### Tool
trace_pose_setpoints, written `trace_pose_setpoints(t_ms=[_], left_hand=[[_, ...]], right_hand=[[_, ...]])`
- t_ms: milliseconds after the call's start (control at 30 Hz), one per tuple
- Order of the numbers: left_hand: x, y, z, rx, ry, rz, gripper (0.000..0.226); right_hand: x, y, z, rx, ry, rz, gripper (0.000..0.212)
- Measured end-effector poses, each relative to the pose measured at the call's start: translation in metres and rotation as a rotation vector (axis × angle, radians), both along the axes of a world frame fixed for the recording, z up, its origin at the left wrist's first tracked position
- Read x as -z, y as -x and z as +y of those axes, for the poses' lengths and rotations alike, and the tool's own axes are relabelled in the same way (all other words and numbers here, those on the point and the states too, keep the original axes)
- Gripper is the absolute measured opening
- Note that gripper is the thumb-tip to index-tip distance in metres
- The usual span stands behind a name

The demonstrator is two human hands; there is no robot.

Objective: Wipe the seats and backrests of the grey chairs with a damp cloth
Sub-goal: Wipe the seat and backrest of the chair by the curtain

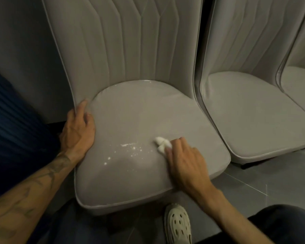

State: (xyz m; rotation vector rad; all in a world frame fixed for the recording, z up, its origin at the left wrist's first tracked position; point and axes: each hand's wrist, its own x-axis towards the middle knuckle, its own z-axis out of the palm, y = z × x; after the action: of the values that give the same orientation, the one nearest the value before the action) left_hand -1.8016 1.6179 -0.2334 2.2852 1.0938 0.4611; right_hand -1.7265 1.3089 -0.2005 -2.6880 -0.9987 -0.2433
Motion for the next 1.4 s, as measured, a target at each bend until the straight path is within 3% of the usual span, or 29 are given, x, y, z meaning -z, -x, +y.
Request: trace_pose_setpoints(t_ms=[133, 300, 467, 600, 667, 833, 1000, 1200, 1300, 1400], left_hand=[[0.002, 0.001, 0.001, 0.004, -0.011, -0.008, 0.048], [0.003, 0.001, 0.004, 0.011, -0.003, -0.028, 0.046], [0.005, 0.001, 0.006, 0.026, 0.014, -0.038, 0.045], [0.007, 0.000, 0.010, 0.051, 0.079, -0.022, 0.046], [0.008, 0.002, 0.013, 0.067, 0.112, -0.011, 0.047], [0.011, 0.008, 0.012, 0.074, 0.128, -0.032, 0.046], [0.011, 0.009, 0.012, 0.069, 0.096, -0.059, 0.046], [0.009, 0.009, 0.011, 0.055, 0.069, -0.059, 0.048], [0.011, 0.008, 0.013, 0.046, 0.050, -0.059, 0.049], [0.013, 0.009, 0.014, 0.047, 0.042, -0.068, 0.049]], right_hand=[[-0.005, -0.029, -0.003, 0.124, -0.021, -0.001, 0.025], [-0.003, 0.007, 0.012, -0.098, 0.015, 0.050, 0.026], [-0.011, -0.044, 0.016, 0.127, 0.045, 0.000, 0.028], [0.001, 0.009, 0.034, -0.080, 0.006, 0.030, 0.021], [-0.001, -0.002, 0.032, -0.116, 0.039, 0.002, 0.020], [-0.005, -0.036, 0.058, 0.069, 0.067, -0.031, 0.029], [0.003, 0.027, 0.077, -0.235, 0.050, -0.003, 0.023], [-0.003, -0.020, 0.098, -0.087, 0.086, -0.066, 0.026], [0.003, 0.033, 0.105, -0.332, 0.007, -0.033, 0.018], [0.003, 0.021, 0.101, -0.483, 0.054, -0.005, 0.018]])
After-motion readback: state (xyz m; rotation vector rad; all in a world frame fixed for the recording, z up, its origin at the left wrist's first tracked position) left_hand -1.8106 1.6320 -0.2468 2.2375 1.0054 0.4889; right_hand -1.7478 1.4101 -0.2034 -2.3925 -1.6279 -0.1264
